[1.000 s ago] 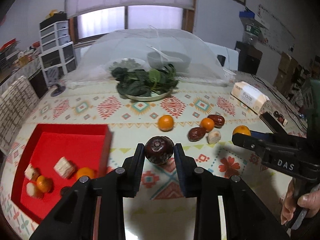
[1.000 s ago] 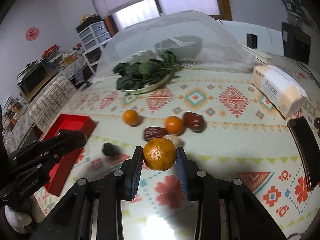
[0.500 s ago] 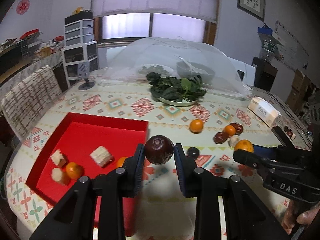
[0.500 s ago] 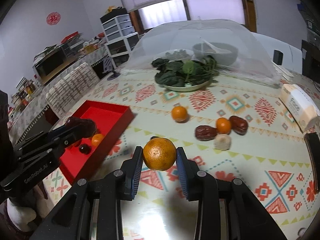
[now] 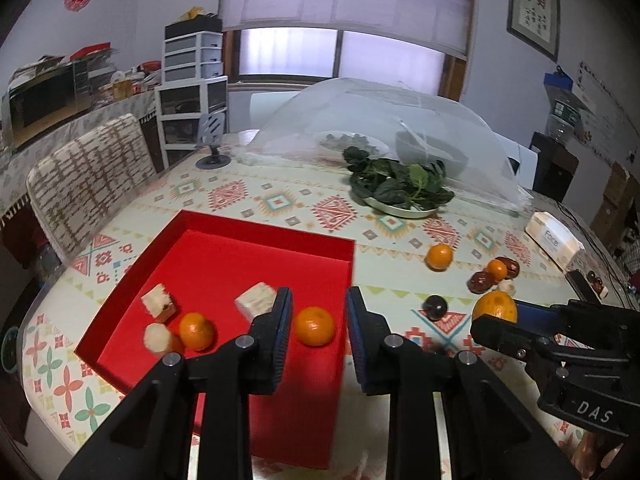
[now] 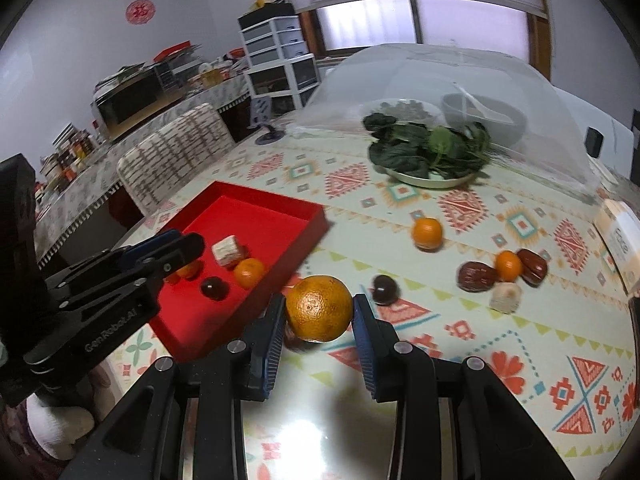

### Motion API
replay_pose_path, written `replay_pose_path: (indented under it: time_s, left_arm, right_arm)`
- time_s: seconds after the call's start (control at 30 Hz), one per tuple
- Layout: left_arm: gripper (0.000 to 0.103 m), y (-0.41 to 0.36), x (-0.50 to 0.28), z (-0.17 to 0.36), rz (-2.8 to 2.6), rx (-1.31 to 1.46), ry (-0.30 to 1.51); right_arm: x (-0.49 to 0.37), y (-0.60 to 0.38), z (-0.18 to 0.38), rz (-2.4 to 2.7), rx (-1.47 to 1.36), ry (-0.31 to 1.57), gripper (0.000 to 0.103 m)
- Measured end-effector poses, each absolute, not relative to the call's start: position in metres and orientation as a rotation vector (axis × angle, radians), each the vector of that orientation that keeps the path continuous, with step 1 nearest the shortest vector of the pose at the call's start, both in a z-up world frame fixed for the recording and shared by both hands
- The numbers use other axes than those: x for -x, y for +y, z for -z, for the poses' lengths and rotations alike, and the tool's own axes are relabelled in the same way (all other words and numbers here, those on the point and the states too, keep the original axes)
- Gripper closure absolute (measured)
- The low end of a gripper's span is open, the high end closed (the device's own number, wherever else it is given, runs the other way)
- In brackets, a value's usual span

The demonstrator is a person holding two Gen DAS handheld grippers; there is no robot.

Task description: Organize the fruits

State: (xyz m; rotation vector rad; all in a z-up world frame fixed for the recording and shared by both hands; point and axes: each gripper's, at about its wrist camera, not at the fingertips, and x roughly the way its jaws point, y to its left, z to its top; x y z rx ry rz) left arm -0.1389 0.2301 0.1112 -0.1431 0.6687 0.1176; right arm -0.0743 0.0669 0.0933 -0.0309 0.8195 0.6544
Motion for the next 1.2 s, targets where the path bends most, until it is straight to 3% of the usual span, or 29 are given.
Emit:
replay_pose_path:
  time_s: [0.27, 0.37, 0.47, 0.67, 0.8, 0.87, 0.9, 1.0, 1.1, 1.13, 1.2]
  left_arm:
    - [0.073, 0.224, 0.137, -0.095, 0.003, 0.125, 0.719]
    - [0.062, 0.196, 0.131, -0.083, 0.105, 0.078, 0.752]
    - [0.058, 0.168, 0.121, -0.065, 0.160, 0.045, 0.808]
    - [0.031, 0.137, 0.110, -0.036, 0.185, -0.008, 0.879]
    - [0.031, 0.125, 0.111, -0.032, 0.195, -0.049, 0.891]
    - [0.047, 0.122, 0.109, -0.028, 0.203, -0.051, 0.905]
    - [0.065, 0.122, 0.106, -0.025, 0.209, -0.037, 0.920]
    - [0.075, 0.128, 0.100, -0.025, 0.197, 0.019, 0.922]
    - [0.076, 0.129, 0.098, -0.027, 0.191, 0.022, 0.928]
    - [0.072, 0.129, 0.099, -0.030, 0.207, 0.029, 0.921]
    - [0.051, 0.129, 0.102, -0.035, 0.217, 0.029, 0.907]
  right_arm:
    - [0.070, 0.065, -0.092, -0.628, 0.018, 0.822, 0.067]
    - [0.067, 0.045, -0.089, -0.585, -0.014, 0.833, 0.067]
    - [0.065, 0.024, -0.085, -0.542, -0.043, 0.844, 0.067]
    - [0.069, -0.002, -0.084, -0.519, -0.069, 0.843, 0.067]
    - [0.069, -0.006, -0.083, -0.529, -0.082, 0.842, 0.067]
    - [0.069, -0.006, -0.081, -0.535, -0.089, 0.842, 0.067]
    - [0.069, -0.006, -0.081, -0.537, -0.092, 0.842, 0.067]
    - [0.068, -0.006, -0.079, -0.541, -0.096, 0.843, 0.066]
    - [0.069, -0.008, -0.079, -0.538, -0.096, 0.844, 0.066]
    - [0.069, -0.009, -0.079, -0.536, -0.098, 0.843, 0.066]
    - [0.068, -0.012, -0.080, -0.530, -0.101, 0.842, 0.066]
